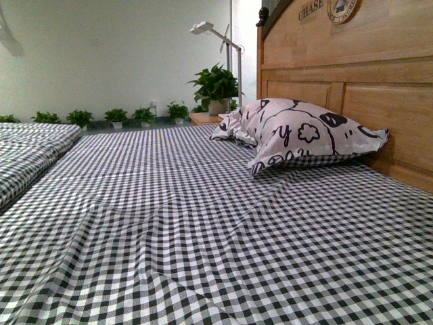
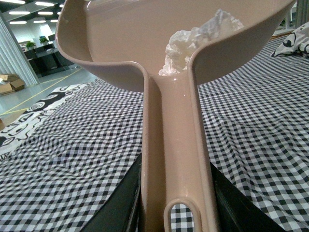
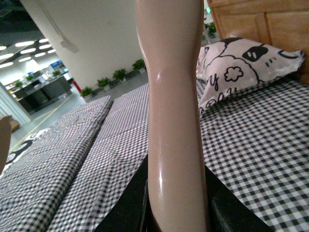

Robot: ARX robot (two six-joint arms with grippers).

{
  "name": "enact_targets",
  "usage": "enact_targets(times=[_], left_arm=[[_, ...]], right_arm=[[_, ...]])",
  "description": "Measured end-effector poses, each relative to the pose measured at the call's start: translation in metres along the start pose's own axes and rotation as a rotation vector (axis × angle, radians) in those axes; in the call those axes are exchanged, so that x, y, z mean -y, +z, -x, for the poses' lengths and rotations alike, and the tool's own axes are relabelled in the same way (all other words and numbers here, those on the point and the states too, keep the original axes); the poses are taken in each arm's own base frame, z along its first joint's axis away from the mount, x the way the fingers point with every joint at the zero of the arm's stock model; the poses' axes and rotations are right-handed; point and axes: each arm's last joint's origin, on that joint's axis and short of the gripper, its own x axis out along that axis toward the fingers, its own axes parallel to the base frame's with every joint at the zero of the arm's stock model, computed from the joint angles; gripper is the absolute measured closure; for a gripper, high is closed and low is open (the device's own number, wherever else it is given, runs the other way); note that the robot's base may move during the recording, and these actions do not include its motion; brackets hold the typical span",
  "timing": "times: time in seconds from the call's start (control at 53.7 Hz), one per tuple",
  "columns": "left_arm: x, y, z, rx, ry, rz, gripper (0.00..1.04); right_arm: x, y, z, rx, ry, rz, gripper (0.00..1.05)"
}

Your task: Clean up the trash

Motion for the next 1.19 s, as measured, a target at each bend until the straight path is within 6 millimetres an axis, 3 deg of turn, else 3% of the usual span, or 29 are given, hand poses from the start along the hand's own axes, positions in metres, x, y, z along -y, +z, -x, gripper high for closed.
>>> enact_targets(times=[1.192], left_arm=[[-0.0003,-0.0003,0.0005,0.001,0.000,0.028,0.77]], right_arm=[[0.0012,-0.0013,0.0001,-0.009,-0.021,0.049,0.85]])
